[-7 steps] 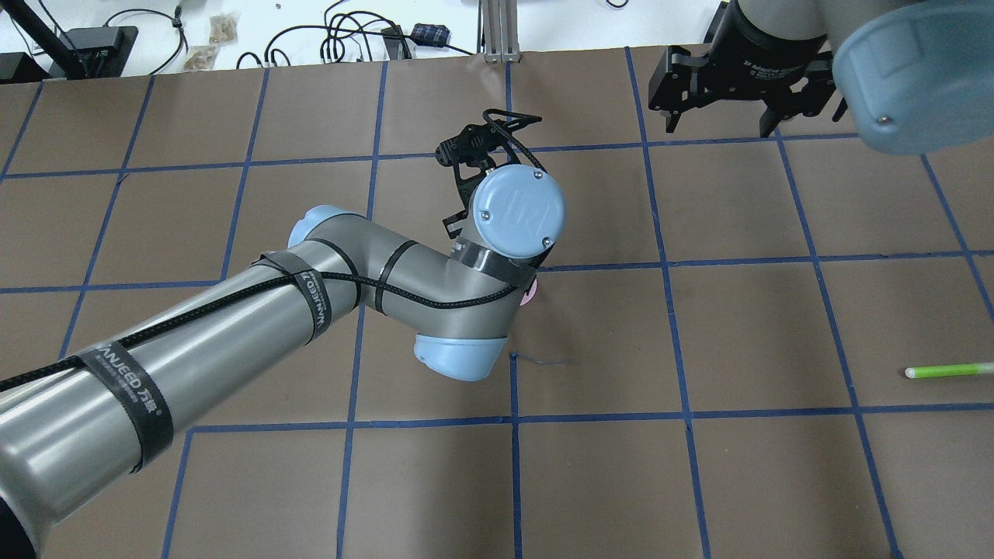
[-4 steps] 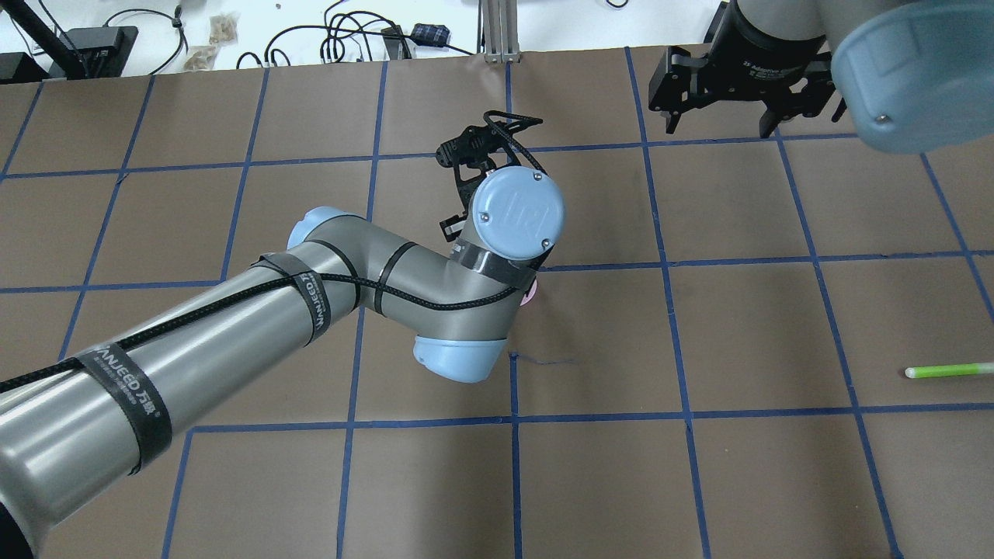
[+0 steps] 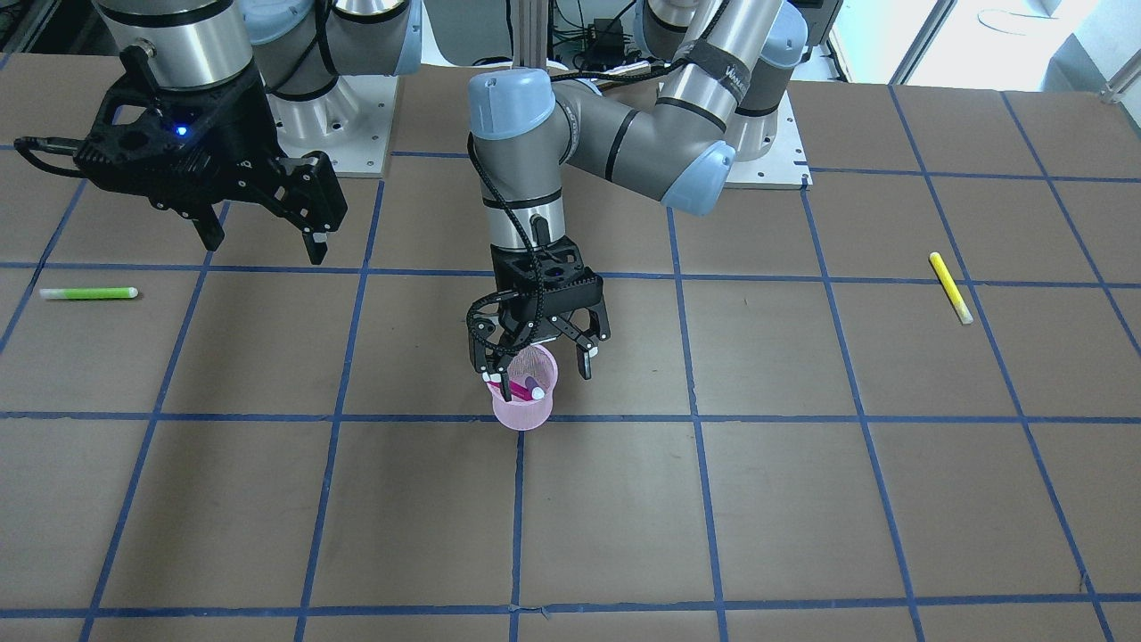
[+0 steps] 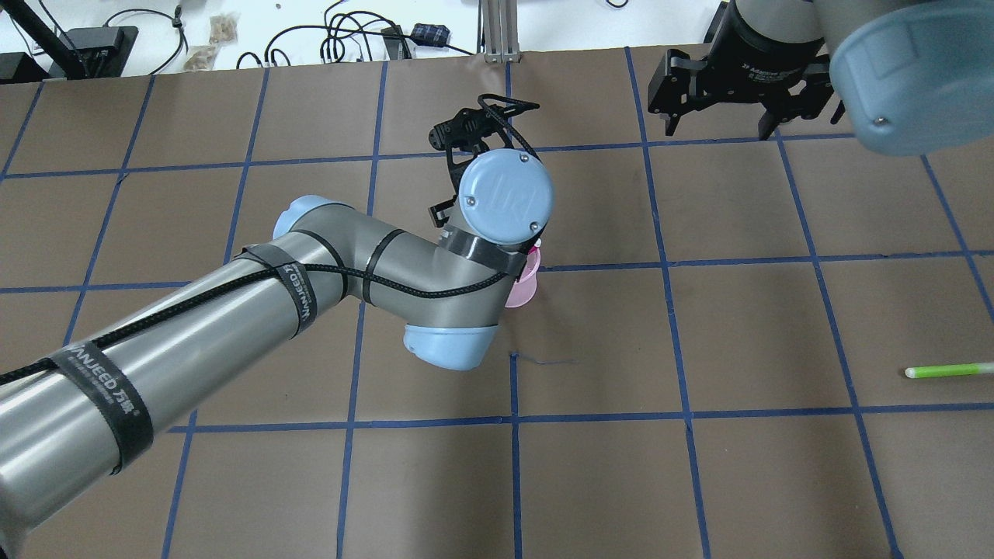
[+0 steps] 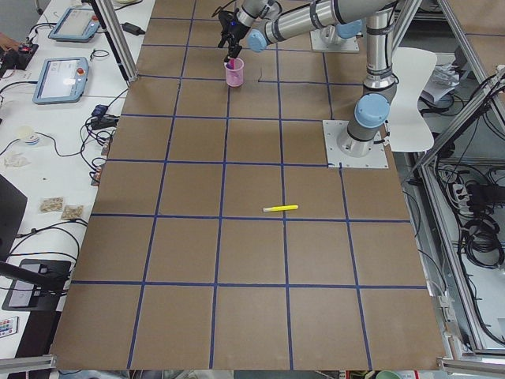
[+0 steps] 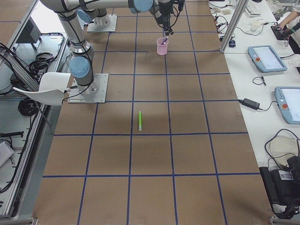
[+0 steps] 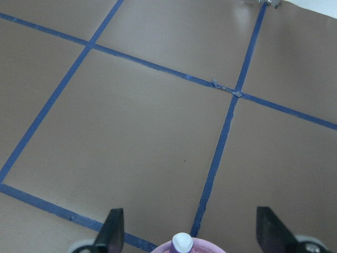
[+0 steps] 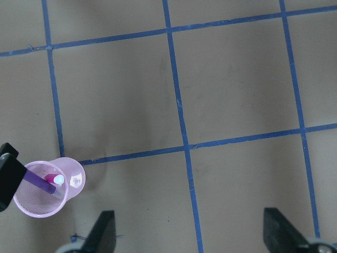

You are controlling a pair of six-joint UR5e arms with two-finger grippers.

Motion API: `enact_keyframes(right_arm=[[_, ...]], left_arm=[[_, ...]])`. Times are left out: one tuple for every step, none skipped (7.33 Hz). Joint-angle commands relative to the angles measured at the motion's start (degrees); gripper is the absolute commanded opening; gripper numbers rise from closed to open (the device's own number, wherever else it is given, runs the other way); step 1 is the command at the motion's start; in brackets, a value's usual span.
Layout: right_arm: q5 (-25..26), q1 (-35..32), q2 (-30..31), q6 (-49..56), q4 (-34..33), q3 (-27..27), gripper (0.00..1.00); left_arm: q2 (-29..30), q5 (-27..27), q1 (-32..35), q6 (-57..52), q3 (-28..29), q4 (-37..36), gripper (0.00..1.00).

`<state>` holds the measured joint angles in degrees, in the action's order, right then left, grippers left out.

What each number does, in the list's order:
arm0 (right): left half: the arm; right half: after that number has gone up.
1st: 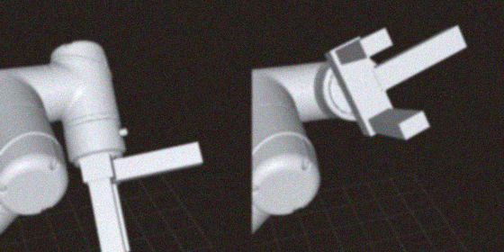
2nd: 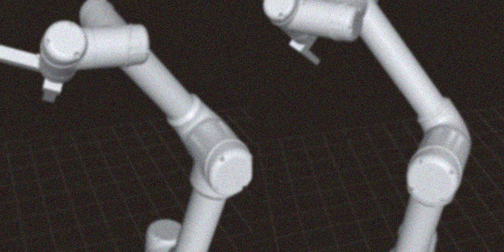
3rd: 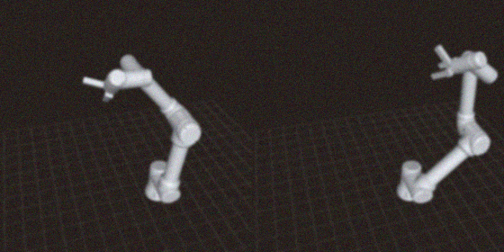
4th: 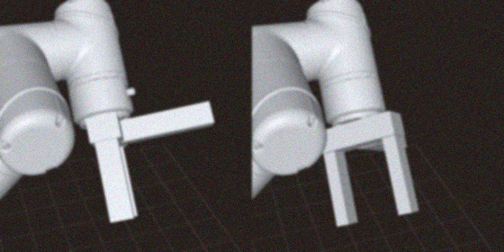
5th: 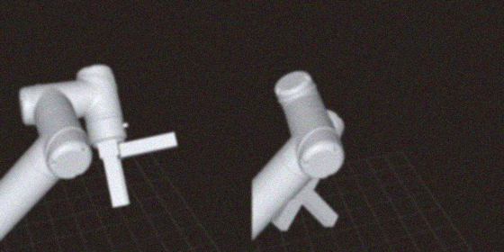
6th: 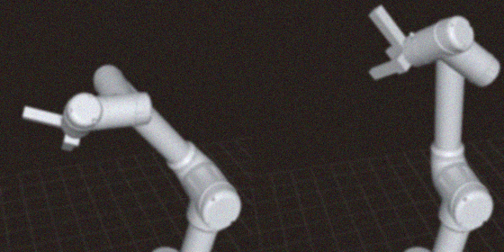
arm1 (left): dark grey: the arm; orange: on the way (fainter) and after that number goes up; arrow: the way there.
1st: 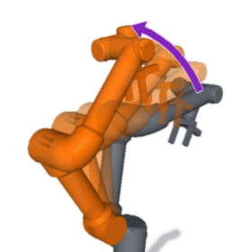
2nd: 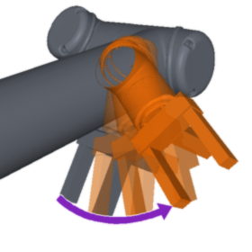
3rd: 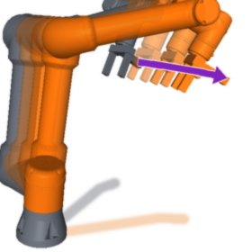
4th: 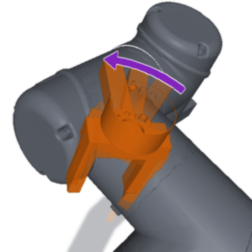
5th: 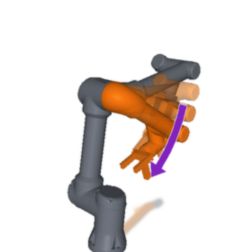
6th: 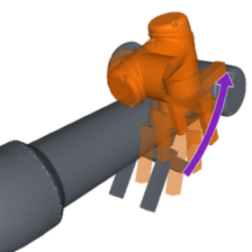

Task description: Insert purple and pink pens into pink cup

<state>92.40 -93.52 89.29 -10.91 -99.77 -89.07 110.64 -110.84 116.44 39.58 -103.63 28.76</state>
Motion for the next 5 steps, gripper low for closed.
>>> enact_keyframes(right_arm=[[0.1, 0.0, 0.0, 0.0, -0.2, -0.2, 1.00], [0.1, -0.1, 0.0, 0.0, -0.2, -0.2, 1.00], [0.1, -0.1, 0.2, 0.0, 0.0, -0.3, 1.00], [0.1, -0.1, 0.2, 0.1, 0.1, -0.4, 1.00], [0.1, -0.1, 0.0, 0.1, 0.1, -0.4, 1.00]], left_arm=[[-1.8, 2.9, -8.5, -10.6, 0.3, 6.6, 1.00], [-3.5, 6.6, -13.3, -15.0, 0.4, 10.9, 1.00], [-5.6, 8.8, -17.3, -18.3, 1.9, 17.0, 1.00], [-7.4, 9.0, -20.8, -23.8, 5.0, 25.4, 1.00], [-8.7, 9.0, -23.6, -26.7, 8.6, 32.9, 1.00]])
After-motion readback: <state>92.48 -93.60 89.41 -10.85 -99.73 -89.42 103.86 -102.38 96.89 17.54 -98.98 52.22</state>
